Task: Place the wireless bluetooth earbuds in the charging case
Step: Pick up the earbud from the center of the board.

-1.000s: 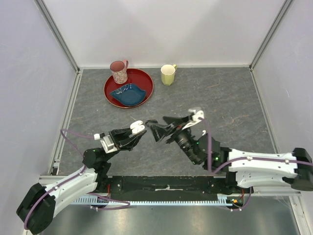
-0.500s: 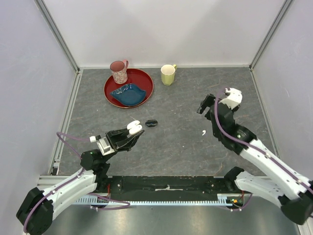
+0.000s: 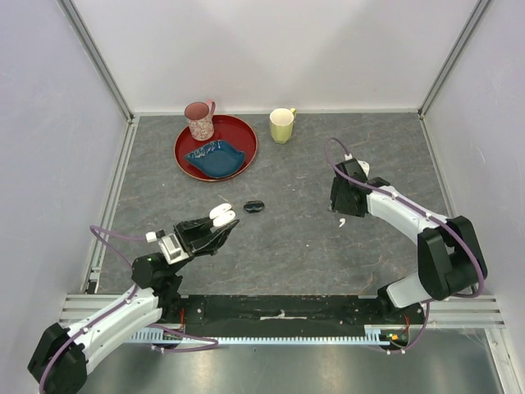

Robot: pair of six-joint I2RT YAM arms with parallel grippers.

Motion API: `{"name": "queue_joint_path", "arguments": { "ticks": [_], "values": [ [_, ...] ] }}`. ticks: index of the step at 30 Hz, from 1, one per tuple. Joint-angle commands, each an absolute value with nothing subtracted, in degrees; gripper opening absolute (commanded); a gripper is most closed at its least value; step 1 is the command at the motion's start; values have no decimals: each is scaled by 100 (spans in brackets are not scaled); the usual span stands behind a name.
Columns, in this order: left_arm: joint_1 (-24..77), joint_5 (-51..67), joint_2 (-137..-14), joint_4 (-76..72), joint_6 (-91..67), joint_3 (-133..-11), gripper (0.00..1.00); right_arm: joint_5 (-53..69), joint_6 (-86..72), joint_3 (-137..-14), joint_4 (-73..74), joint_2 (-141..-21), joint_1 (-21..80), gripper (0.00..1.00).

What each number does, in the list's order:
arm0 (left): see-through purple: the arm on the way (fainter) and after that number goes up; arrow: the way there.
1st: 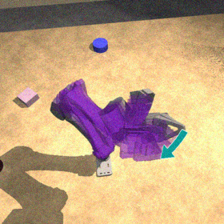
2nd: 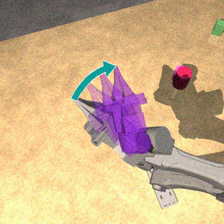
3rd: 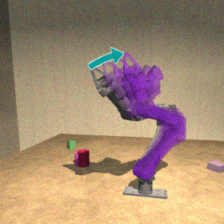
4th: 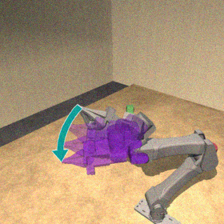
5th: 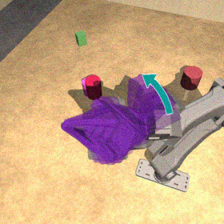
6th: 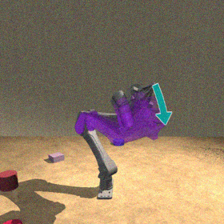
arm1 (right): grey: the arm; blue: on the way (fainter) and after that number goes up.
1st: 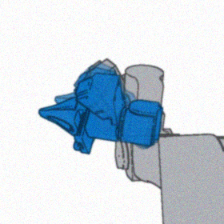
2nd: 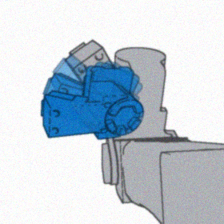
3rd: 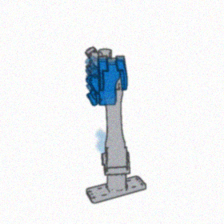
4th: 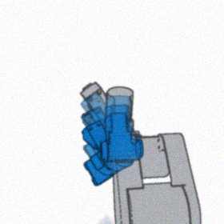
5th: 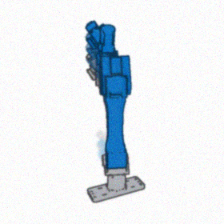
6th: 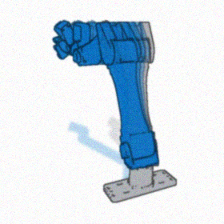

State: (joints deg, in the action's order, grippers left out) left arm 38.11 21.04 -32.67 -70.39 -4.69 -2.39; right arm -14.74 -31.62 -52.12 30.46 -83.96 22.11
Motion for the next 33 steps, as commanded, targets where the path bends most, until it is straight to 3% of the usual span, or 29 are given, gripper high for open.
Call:
{"name": "queue_joint_path", "arguments": {
  "ticks": [1, 12, 33],
  "values": [
    [3814, 2013, -3076, -6908, -141, -105, 2, -1152, -3164, -5256, 2874, -8569, 2031, 63],
    [3806, 1969, -3331, -7048, -97, -123, 2, -1037, -3454, -4957, 2619, -8895, 1793, 52],
    [3814, 1881, -3612, -7242, -114, -132, 2, -1415, -3823, -4711, 2435, -8991, 1793, 45]
  ]
}}
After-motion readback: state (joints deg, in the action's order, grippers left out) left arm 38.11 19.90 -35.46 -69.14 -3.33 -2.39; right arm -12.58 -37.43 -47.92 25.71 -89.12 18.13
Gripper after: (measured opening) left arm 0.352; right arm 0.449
